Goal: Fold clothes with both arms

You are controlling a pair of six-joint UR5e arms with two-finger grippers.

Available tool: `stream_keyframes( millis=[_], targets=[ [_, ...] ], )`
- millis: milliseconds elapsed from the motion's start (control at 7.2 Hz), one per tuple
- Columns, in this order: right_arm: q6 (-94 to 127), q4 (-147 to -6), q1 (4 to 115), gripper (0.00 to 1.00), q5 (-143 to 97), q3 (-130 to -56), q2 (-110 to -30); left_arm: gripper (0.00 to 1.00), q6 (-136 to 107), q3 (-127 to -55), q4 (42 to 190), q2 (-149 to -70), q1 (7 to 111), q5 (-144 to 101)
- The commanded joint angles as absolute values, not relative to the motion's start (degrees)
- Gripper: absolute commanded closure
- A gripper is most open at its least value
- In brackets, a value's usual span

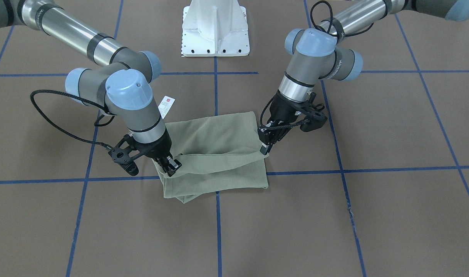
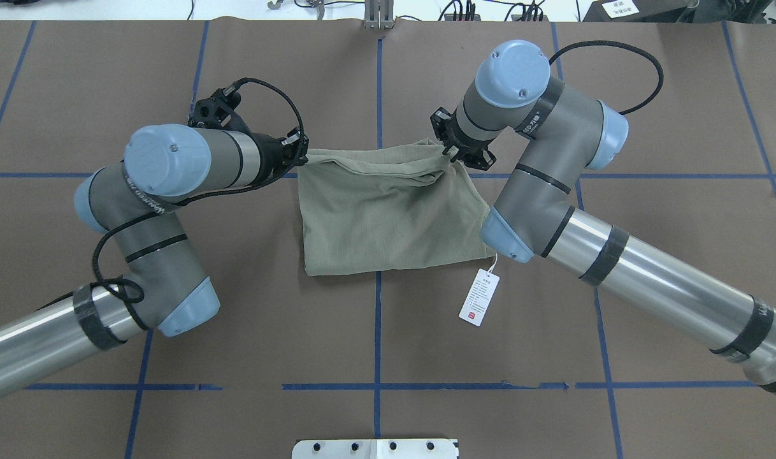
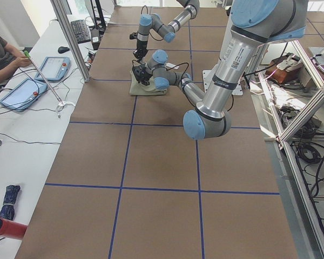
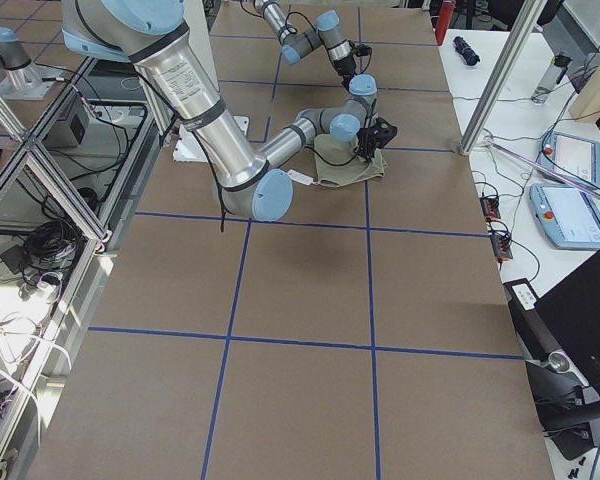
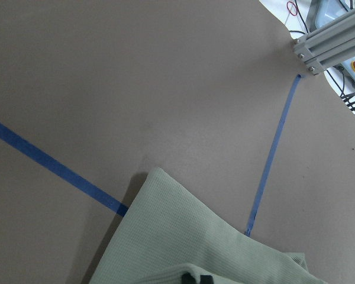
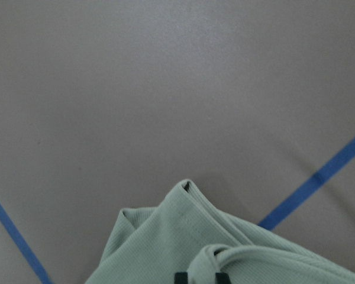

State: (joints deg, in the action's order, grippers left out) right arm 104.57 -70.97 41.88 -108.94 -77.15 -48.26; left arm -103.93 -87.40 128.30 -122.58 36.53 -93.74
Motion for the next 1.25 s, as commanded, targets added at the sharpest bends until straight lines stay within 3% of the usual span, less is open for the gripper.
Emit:
stream_keyframes(
  millis=[0,416,555,694,833,1111],
  targets=[
    [92.61,-62.35,44.55,0.0,-109.86,-67.19,-46.24,0.48,-96.56,-72.56,135.84,-127.61,40.93,-93.6],
    [84.46,-62.58,50.37,0.0,-120.76,-67.32,-45.62,0.47,-93.96,-75.04,136.23,-126.92,42.88,-96.39],
    [85.94,-62.75,48.62,0.06,-120.24,-70.28,-46.66,0.47,-93.61,-77.67,135.97,-125.61,44.54,-101.29],
    [90.92,-62.75,45.12,0.9,-115.71,-72.92,-47.37,0.47,-93.52,-82.57,135.88,-122.12,45.34,-103.77],
    [91.14,-62.84,41.87,1.0,-112.45,-74.34,-47.55,0.47,-93.52,-85.23,135.79,-120.51,45.61,-104.15],
    [91.67,-65.19,37.64,1.0,-111.45,-77.76,-47.46,0.47,-93.52,-86.04,135.7,-120.24,46.4,-105.64]
  ],
)
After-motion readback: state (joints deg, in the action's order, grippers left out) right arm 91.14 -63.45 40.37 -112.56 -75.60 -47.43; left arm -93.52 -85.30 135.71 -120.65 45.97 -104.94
